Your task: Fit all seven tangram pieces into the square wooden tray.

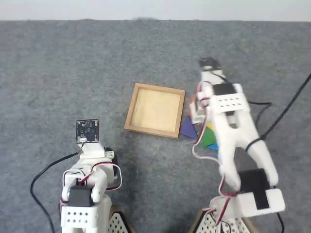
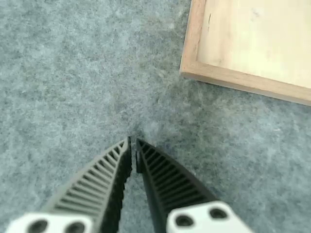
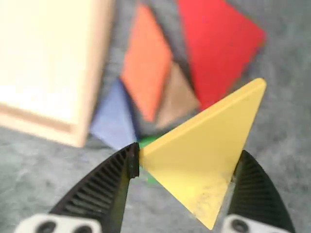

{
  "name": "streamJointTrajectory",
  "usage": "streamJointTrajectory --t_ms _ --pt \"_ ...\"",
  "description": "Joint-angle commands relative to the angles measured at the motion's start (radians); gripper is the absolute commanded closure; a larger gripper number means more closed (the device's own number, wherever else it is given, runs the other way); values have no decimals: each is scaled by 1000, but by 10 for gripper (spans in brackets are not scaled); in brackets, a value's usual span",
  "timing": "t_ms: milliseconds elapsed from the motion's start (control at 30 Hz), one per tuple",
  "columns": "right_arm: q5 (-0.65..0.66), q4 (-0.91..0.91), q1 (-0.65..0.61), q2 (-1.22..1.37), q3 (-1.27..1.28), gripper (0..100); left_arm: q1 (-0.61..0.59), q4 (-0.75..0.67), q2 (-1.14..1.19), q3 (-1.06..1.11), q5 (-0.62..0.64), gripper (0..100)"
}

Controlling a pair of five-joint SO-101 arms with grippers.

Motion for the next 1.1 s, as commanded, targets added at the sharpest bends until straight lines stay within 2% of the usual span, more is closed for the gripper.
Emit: streamJointTrajectory --t_ms 0,167,433,533,667,767,867,1067 --pt "-17 -16 -87 -42 -75 749 -6 5 -20 -13 -15 986" --pt "-20 -4 -196 122 -267 749 -6 5 -20 -13 -15 986" --pt "9 147 -332 472 -746 749 -6 5 -20 -13 -15 986" --pt "187 202 -337 593 -907 747 -6 5 -20 -13 -15 986" --pt "488 282 -323 737 -1088 747 -6 5 -20 -13 -15 986" --pt "644 302 -306 825 -1178 747 -6 5 -20 -13 -15 986" --pt "752 302 -305 888 -1244 747 -6 5 -20 -13 -15 986" --pt "875 318 -317 928 -1309 747 -6 5 -20 -13 -15 986"
